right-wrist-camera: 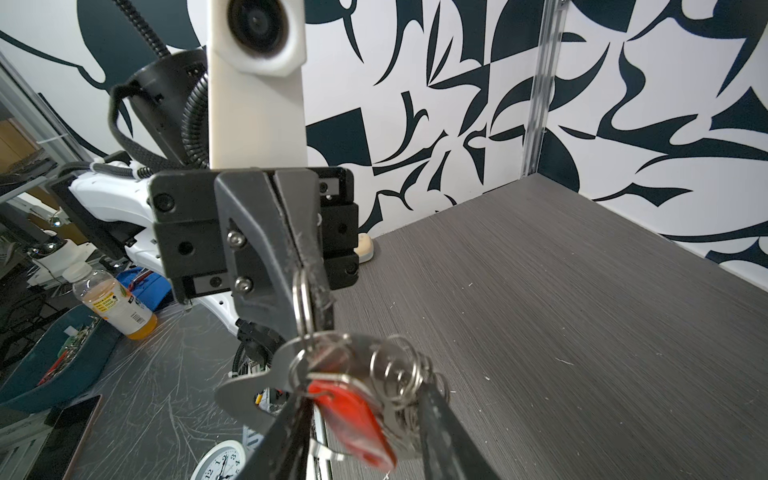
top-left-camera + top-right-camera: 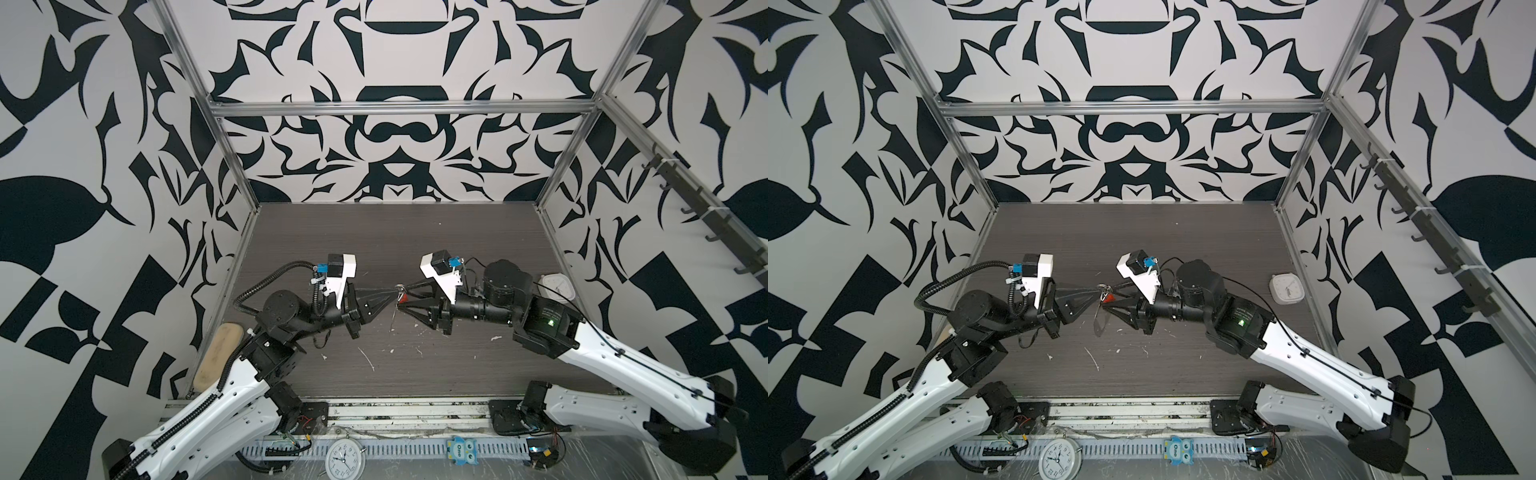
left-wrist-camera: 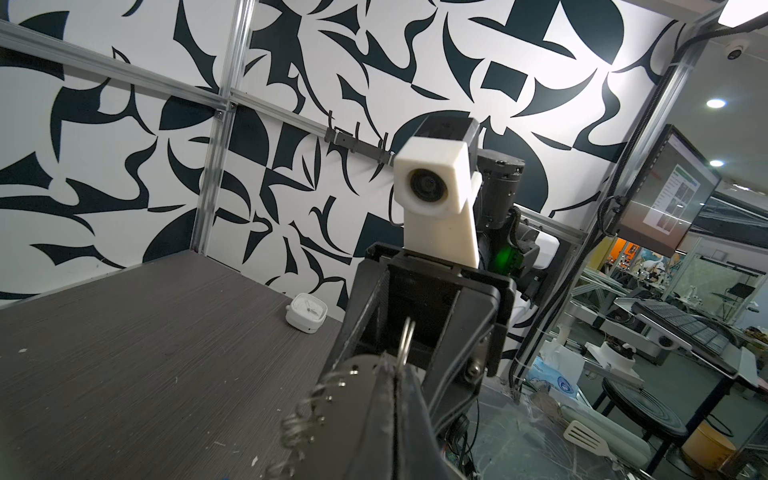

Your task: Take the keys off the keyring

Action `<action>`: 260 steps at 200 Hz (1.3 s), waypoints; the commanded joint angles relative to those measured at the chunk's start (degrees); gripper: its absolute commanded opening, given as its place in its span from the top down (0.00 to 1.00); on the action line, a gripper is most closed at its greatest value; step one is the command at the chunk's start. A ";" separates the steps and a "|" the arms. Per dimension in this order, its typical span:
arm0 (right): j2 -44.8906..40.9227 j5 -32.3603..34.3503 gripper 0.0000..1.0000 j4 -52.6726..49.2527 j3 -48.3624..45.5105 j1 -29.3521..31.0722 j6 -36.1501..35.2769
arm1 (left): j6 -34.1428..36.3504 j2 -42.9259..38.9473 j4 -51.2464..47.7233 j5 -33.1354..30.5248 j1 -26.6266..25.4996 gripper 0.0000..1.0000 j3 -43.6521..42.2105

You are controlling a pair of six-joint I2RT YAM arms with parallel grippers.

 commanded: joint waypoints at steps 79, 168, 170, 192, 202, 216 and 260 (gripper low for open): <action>-4.78 1.26 0.61 3.56 3.87 0.41 0.50 | -0.43 -0.39 2.00 1.40 0.15 1.00 0.71; -2.81 -0.46 0.73 7.82 4.20 0.42 2.23 | -0.43 0.03 1.83 2.11 0.16 1.00 0.74; -2.73 -0.47 0.73 7.89 4.21 0.46 2.24 | -0.43 0.01 1.83 2.16 0.15 1.00 0.80; -2.00 -1.55 0.76 7.89 4.81 0.46 2.54 | -0.45 0.06 1.91 2.06 0.15 1.00 0.71; -1.64 -2.04 0.78 7.88 5.01 0.42 2.87 | -0.43 0.14 2.08 2.08 0.15 1.00 0.72; -1.31 -2.64 0.81 8.23 5.08 0.44 3.20 | -0.43 0.18 2.09 2.08 0.15 1.00 0.69; -1.09 -2.81 0.94 7.59 5.52 0.42 3.40 | -0.60 0.40 2.27 2.06 0.15 1.00 0.61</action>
